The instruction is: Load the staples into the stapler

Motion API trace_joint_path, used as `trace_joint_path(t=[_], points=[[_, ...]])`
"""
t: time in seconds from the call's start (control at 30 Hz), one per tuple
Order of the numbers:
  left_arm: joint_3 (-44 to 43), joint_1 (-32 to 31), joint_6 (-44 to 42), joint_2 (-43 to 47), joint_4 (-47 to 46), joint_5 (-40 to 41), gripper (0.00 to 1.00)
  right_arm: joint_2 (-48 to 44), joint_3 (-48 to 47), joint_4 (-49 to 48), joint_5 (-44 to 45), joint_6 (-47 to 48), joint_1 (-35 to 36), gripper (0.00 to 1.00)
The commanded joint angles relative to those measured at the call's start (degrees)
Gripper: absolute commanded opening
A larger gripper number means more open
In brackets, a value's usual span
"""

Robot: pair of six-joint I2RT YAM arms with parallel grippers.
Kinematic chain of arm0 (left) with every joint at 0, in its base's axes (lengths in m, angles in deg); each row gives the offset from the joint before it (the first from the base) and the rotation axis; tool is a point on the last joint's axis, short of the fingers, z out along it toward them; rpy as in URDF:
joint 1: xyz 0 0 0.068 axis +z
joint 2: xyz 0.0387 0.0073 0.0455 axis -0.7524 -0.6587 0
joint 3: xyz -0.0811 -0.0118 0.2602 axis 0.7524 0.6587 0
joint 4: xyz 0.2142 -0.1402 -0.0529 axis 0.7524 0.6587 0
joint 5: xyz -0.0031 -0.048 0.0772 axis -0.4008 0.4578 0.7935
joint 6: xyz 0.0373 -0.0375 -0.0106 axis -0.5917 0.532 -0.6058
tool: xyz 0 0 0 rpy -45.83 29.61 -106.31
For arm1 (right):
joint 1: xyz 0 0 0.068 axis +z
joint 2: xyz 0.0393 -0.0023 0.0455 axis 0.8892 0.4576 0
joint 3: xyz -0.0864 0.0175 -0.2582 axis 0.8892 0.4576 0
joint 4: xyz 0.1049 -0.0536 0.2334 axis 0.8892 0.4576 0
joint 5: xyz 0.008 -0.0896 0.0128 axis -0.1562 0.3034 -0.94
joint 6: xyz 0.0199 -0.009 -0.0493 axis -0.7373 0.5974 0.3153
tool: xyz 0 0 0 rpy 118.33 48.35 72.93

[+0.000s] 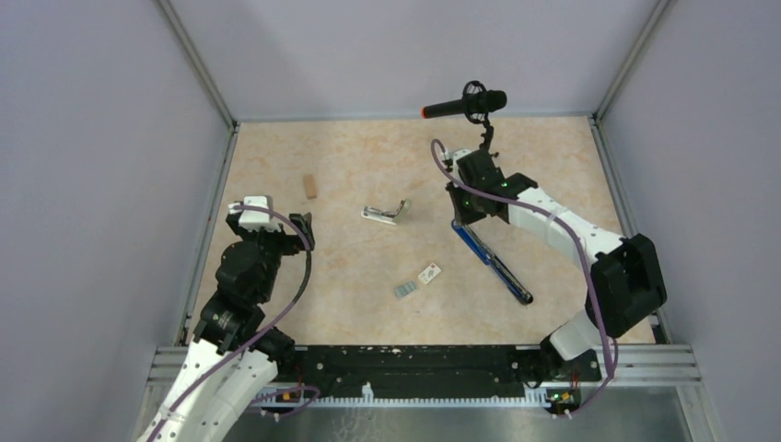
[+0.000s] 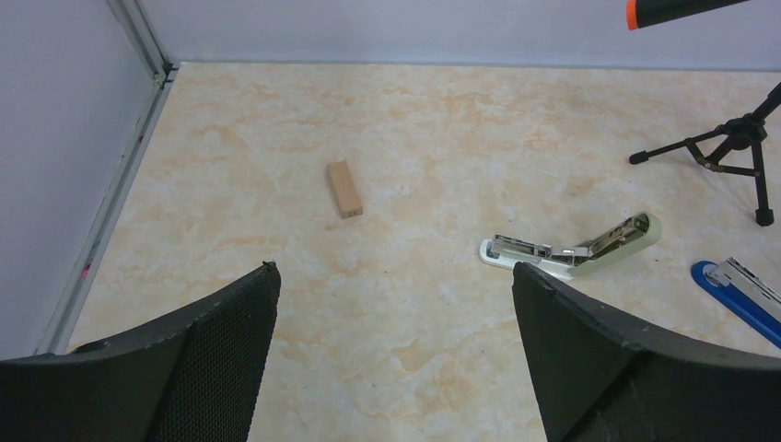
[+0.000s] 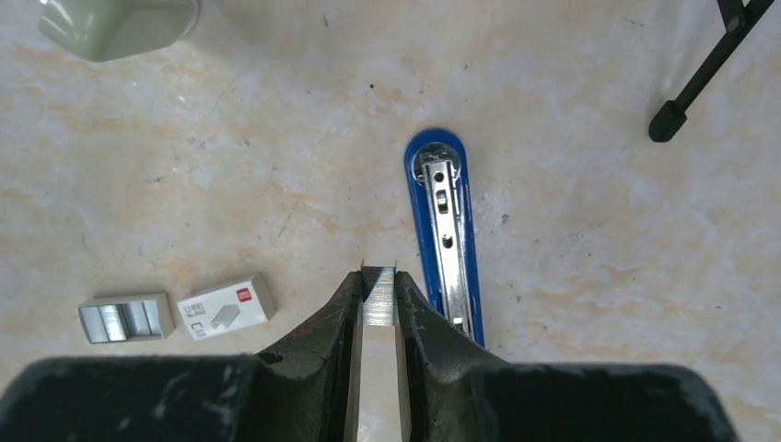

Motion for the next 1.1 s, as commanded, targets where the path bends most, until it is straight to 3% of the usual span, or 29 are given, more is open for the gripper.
trace_joint_path(t=[0.0,0.47,1.07], points=[[0.3,-0.2,0.5,0.7,-2.5,-0.9,0.99,2.9,-3.8,0.2,-2.4,6.0,-2.5,0.15],[0.4,-0.2,0.5,1.7,-2.6,-0.5,0.99,8.2,-4.7,-2.3,-6.4,16.7,-5.4,0.15],[0.5,-0.2,0.3,1.8,-2.8,-0.2,0.99,13.3,-6.5,-2.5,-8.2,18.6,-8.0,0.14]])
